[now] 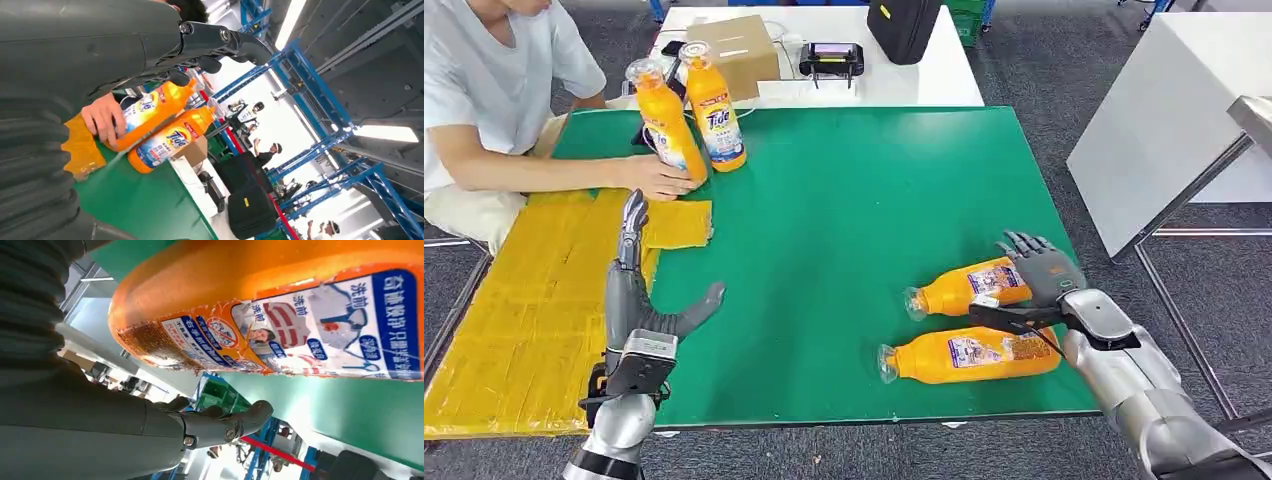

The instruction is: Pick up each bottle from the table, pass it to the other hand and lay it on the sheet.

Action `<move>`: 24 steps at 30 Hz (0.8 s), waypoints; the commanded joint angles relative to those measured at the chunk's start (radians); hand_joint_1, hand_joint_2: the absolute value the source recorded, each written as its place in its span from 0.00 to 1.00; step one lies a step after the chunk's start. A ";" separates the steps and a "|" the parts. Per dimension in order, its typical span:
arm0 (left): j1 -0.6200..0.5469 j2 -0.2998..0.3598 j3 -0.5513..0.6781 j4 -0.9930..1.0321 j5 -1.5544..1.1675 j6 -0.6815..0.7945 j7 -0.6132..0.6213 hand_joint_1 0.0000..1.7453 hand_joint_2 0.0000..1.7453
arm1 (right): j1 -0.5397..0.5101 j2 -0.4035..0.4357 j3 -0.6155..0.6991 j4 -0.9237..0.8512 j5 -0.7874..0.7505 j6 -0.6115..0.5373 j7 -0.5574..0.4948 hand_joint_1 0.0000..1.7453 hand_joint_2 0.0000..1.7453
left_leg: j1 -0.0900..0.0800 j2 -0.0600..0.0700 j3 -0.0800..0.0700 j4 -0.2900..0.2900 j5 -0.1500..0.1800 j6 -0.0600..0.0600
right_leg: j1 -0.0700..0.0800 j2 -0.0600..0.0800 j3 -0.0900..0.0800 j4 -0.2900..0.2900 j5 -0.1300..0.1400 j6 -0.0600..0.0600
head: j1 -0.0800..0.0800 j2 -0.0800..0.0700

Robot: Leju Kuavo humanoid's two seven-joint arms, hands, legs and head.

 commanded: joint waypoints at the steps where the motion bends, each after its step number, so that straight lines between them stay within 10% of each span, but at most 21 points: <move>1: -0.038 0.001 -0.016 0.053 0.006 -0.002 0.006 0.00 1.00 | -0.049 0.029 0.015 0.080 0.002 -0.001 0.000 0.00 1.00 | 0.001 0.001 0.004 0.000 -0.002 -0.002 | 0.000 0.005 0.004 0.000 -0.002 -0.002 | 0.000 0.000; 12: -0.038 0.001 -0.016 0.053 0.006 -0.002 0.006 0.00 1.00 | -0.049 0.029 0.015 0.080 0.002 -0.001 0.000 0.00 1.00 | 0.001 0.000 0.004 0.001 -0.002 -0.002 | 0.000 0.005 0.004 0.000 -0.002 -0.002 | 0.000 0.000; 13: -0.064 -0.004 -0.056 0.125 0.088 -0.103 -0.004 0.00 1.00 | -0.097 0.037 0.058 0.275 -0.016 0.376 0.034 1.00 1.00 | 0.001 0.000 0.003 0.000 -0.002 -0.001 | 0.000 0.004 0.003 0.000 -0.001 -0.001 | 0.000 0.000; 24: -0.094 -0.017 -0.096 0.215 0.110 -0.047 -0.064 0.00 1.00 | -0.097 0.044 0.075 0.387 -0.017 0.294 -0.016 1.00 1.00 | 0.002 -0.004 0.011 -0.001 -0.002 -0.001 | 0.001 0.001 0.012 -0.004 -0.001 -0.002 | 0.001 0.000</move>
